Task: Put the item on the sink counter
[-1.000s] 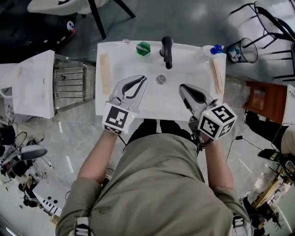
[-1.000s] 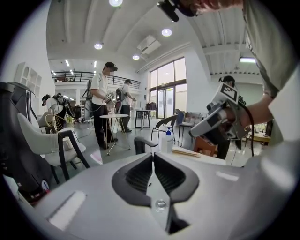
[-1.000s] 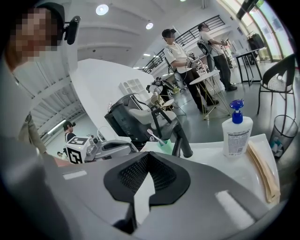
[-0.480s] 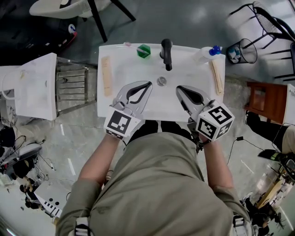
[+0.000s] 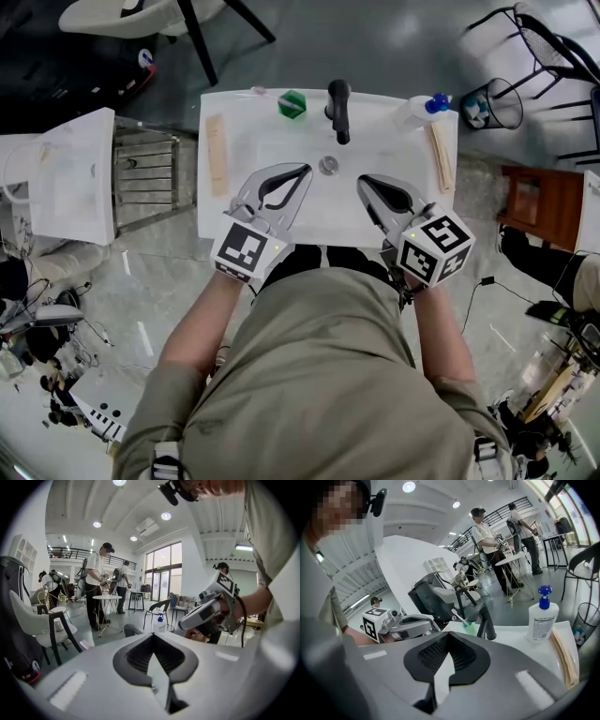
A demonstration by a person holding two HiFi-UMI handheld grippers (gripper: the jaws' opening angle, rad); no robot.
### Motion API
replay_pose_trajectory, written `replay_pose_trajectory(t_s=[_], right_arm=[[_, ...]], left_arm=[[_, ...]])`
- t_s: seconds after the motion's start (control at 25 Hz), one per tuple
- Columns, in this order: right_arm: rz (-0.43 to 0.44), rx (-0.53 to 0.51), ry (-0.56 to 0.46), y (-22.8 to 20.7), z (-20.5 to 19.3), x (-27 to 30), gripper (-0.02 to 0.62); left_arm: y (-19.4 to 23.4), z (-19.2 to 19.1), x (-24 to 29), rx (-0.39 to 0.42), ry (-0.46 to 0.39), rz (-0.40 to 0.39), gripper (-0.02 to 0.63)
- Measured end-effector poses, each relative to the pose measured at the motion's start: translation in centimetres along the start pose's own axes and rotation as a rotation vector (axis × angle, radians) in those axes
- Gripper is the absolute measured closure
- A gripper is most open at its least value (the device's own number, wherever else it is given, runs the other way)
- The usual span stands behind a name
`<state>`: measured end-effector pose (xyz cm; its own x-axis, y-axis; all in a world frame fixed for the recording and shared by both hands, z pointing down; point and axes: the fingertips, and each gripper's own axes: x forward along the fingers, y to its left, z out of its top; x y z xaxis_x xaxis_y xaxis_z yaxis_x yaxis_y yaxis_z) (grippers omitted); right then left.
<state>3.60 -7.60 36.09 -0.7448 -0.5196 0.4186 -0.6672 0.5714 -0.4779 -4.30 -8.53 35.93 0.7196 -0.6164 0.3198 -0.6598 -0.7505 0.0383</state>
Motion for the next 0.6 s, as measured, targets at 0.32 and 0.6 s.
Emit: replay_pose_trajectory(t_s=[0.32,0.6], right_arm=[[0.001,0.003,0.007,-0.13,-0.18,0.14,0.586],[0.003,0.002,0.007,-0.07,-0.2,0.22,0.586]], left_arm=[[-0.04,-0.13,0.29,-0.007,0.004,-0.007,0.6],[-0.03,0.19,0.28,-0.001,0.007,-0.01,0.6]])
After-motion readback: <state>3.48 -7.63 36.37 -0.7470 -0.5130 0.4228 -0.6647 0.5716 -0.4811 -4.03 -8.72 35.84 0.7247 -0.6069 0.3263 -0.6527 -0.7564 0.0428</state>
